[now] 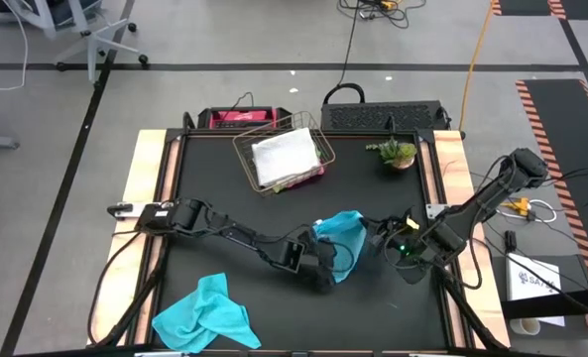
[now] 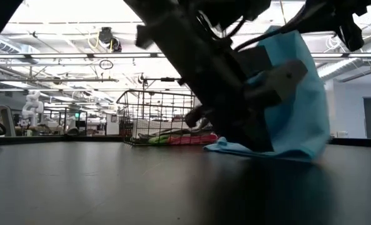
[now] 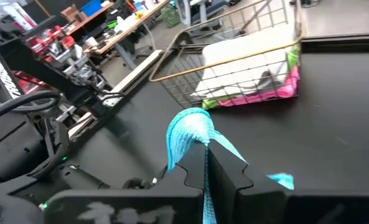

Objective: Fold microfiber towels
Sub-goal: Fold the right light blue microfiber cloth

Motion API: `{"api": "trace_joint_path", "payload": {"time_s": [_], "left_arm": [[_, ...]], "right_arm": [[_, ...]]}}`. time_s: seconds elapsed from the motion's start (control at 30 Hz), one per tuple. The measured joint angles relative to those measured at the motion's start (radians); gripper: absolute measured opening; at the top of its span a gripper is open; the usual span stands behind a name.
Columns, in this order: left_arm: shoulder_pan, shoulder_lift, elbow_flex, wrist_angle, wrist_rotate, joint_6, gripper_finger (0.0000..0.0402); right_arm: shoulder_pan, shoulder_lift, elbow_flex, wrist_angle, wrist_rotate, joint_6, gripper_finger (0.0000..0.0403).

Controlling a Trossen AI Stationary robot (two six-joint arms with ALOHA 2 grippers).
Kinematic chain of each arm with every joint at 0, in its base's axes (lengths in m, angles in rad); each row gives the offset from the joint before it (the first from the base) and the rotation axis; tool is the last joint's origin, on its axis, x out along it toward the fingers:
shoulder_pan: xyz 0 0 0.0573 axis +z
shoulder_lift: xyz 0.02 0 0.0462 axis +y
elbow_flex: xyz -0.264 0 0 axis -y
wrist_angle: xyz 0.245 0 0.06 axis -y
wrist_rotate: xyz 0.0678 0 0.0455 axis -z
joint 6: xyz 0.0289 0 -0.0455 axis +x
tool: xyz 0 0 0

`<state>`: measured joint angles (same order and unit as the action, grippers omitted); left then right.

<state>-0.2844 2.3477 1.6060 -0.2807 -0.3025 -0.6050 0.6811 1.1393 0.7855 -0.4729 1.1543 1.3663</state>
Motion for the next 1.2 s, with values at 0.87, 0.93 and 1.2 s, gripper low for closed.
{"api": "trace_joint_path", "payload": {"time_s": [0.87, 0.93, 1.2], "left_arm": [[-0.129, -0.043, 0.001, -0.215, 0.039, -0.184, 0.0030], [-0.130, -0.043, 0.001, -0.215, 0.039, -0.184, 0.0030], [-0.130, -0.043, 0.001, -0.214, 0.038, -0.191, 0.0030]], "right_arm": [[0.128, 0.051, 0.000, -0.368, -1.065, 0.439, 0.0000], [0.151, 0.051, 0.000, -0.456, -1.098, 0.494, 0.0000], [0.166, 0.051, 0.000, -0.457, -0.991, 0.505, 0.0010]]}}
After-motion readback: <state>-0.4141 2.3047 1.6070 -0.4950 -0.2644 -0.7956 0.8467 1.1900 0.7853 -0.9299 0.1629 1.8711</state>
